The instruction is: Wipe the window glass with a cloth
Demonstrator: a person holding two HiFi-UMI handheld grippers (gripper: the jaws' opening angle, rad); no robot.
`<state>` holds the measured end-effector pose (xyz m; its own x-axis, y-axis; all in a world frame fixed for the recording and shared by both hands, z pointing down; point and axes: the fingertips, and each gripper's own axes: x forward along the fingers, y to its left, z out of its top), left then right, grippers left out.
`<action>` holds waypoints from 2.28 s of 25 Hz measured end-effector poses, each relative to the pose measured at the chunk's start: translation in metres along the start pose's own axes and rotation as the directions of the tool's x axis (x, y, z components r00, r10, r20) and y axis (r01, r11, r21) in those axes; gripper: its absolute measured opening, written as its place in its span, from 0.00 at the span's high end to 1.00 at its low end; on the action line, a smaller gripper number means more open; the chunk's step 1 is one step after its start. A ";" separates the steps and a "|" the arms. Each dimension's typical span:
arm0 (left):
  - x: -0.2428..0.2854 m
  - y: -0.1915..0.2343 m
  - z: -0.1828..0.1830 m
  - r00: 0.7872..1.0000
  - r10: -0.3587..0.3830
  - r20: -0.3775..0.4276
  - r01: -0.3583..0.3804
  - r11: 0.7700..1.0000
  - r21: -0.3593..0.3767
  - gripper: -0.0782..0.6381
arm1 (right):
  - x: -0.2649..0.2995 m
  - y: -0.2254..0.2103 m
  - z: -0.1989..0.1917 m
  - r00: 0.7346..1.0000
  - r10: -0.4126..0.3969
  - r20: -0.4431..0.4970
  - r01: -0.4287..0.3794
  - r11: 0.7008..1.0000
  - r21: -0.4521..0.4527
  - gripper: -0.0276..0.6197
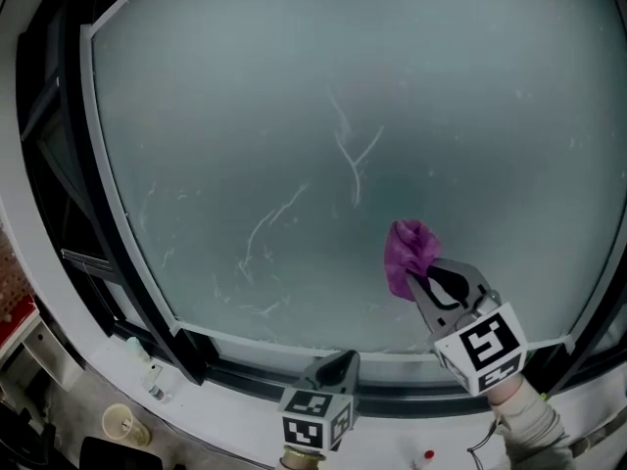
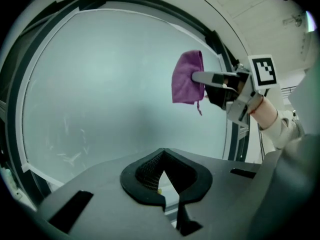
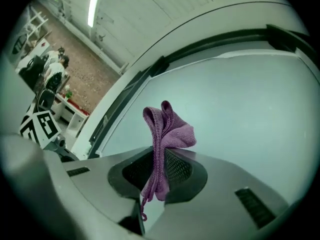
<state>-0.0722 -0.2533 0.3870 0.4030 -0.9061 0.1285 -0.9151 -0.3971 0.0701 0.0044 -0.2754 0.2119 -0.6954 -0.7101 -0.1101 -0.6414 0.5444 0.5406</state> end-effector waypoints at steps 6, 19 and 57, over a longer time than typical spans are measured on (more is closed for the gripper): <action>0.021 0.012 0.007 1.000 0.006 -0.012 -0.006 1.000 -0.020 0.88 | 0.049 -0.069 0.049 0.998 -0.059 -0.001 0.057 0.965 -0.257 0.88; 0.048 0.037 0.026 0.999 -0.021 -0.028 0.021 1.000 0.003 0.88 | 0.134 -0.152 0.161 0.941 -0.330 0.074 0.259 0.562 -0.786 0.88; 0.064 0.049 0.037 0.999 -0.051 -0.017 0.052 0.998 0.026 0.88 | 0.195 -0.155 0.136 0.886 -0.463 0.019 0.175 0.297 -0.939 0.88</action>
<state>-0.0920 -0.3363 0.3617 0.4494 -0.8820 0.1420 -0.8931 -0.4468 0.0512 -0.0755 -0.4374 -0.0065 -0.3253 -0.8730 -0.3635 -0.0083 -0.3817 0.9242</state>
